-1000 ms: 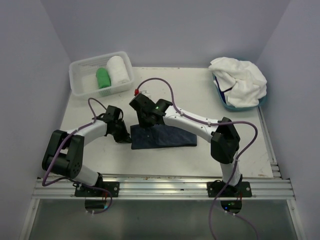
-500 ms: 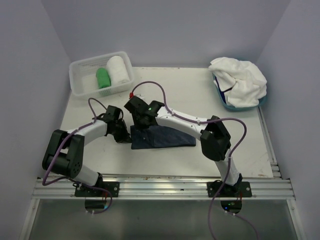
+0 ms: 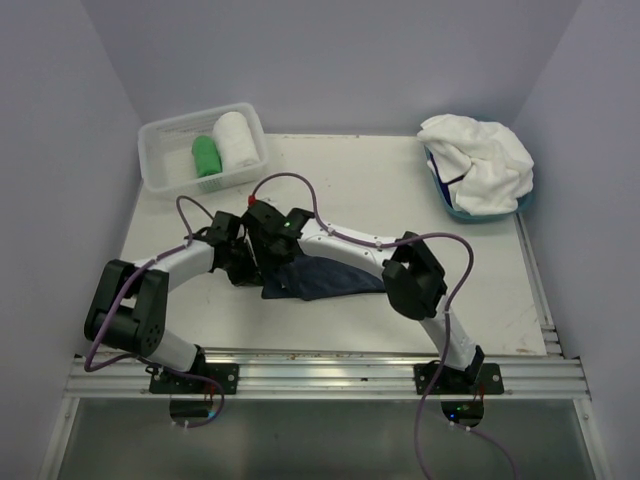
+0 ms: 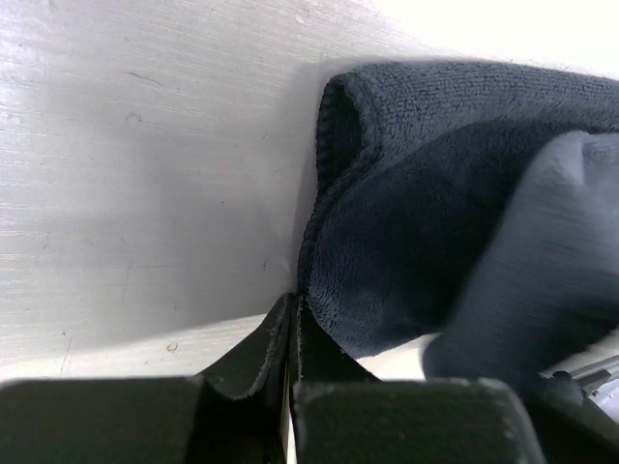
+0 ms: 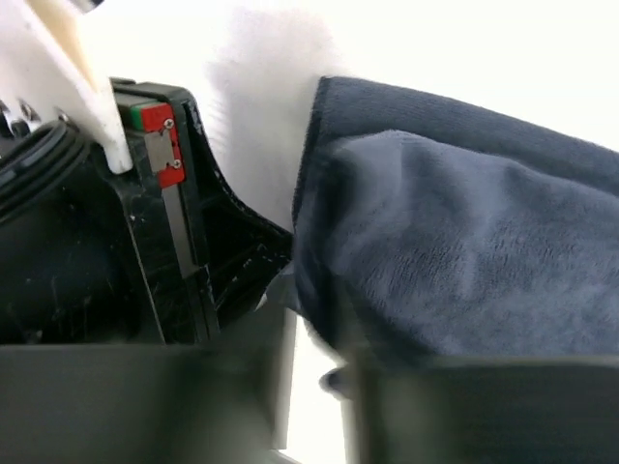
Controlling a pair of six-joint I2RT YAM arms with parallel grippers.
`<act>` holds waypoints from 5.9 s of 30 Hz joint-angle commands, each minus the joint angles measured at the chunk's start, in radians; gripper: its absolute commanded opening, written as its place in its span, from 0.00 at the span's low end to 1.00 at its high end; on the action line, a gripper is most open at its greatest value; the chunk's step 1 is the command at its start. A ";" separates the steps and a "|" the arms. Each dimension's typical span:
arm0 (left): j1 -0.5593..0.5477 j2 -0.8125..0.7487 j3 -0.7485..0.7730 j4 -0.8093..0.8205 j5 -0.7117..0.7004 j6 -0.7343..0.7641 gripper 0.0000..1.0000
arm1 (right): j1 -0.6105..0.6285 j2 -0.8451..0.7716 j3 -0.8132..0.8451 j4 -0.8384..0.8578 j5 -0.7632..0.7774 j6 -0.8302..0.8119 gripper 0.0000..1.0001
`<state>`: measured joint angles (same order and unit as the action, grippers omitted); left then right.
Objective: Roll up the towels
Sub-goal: Fold the towel
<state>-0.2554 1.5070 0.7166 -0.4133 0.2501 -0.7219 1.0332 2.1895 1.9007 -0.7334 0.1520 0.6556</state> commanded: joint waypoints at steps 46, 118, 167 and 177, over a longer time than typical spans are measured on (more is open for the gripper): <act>-0.120 0.030 0.172 -0.157 -0.132 0.099 0.08 | -0.518 -0.510 -0.770 0.201 -0.031 -0.175 0.15; -0.304 0.561 0.776 -0.159 -0.202 0.145 0.19 | -0.325 -0.577 -1.029 0.301 -0.054 0.045 0.13; -0.533 0.076 0.222 -0.059 -0.120 -0.031 0.30 | -0.282 -0.893 -1.186 0.255 -0.087 0.095 0.28; -0.533 0.127 0.172 0.022 -0.132 -0.034 0.43 | -0.282 -0.863 -1.233 0.331 -0.138 0.125 0.45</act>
<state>-0.7860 1.6238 0.8986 -0.4488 0.1459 -0.7425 0.7471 1.3266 0.6788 -0.4477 0.0357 0.7567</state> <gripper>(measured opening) 0.428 0.448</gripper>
